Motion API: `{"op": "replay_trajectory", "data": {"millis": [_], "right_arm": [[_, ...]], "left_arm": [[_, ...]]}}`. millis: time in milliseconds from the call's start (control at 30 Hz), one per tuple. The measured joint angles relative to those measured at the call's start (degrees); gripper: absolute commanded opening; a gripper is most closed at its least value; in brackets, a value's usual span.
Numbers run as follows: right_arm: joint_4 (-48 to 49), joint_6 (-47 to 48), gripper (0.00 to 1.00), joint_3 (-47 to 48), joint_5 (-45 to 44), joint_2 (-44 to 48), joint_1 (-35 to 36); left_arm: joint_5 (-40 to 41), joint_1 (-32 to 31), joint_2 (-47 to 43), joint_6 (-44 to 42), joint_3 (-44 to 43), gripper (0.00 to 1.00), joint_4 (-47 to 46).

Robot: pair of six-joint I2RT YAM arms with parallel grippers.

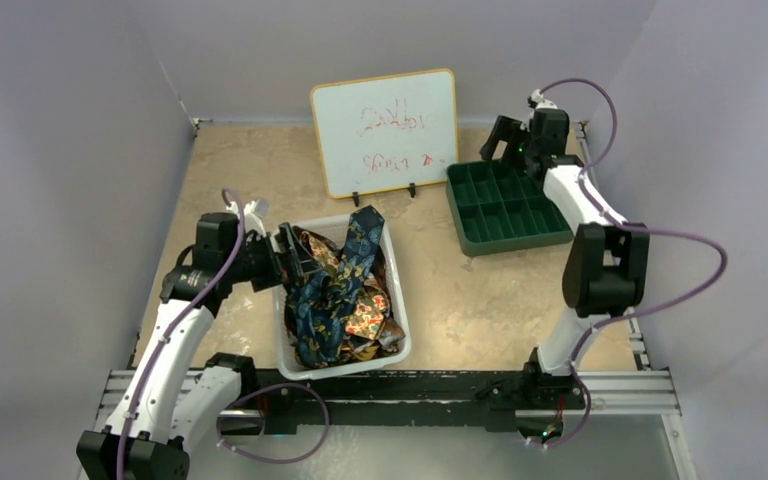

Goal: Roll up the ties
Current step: Move the storage box to the center of the board.

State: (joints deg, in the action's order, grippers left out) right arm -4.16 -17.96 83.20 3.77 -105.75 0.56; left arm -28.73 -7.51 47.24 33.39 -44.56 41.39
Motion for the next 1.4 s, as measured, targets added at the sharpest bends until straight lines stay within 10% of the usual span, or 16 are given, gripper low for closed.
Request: {"op": "replay_trajectory", "data": {"millis": [367,1033,1400], "right_arm": [[2.38,-2.38,0.97,-14.49,17.20,10.49,16.96],[-4.39,2.78,0.99,-8.02,-1.70,-0.26,14.47],[-6.29,-17.05,0.99,-30.47,-12.87,34.47,6.36]], "left_arm": [[4.76,0.00,0.22,0.24,-1.33,1.00,0.37],[15.28,0.00,-4.57,6.23,-1.36,1.00,4.63],[18.45,0.00,-4.81,9.33,-1.36,1.00,6.49]]}}
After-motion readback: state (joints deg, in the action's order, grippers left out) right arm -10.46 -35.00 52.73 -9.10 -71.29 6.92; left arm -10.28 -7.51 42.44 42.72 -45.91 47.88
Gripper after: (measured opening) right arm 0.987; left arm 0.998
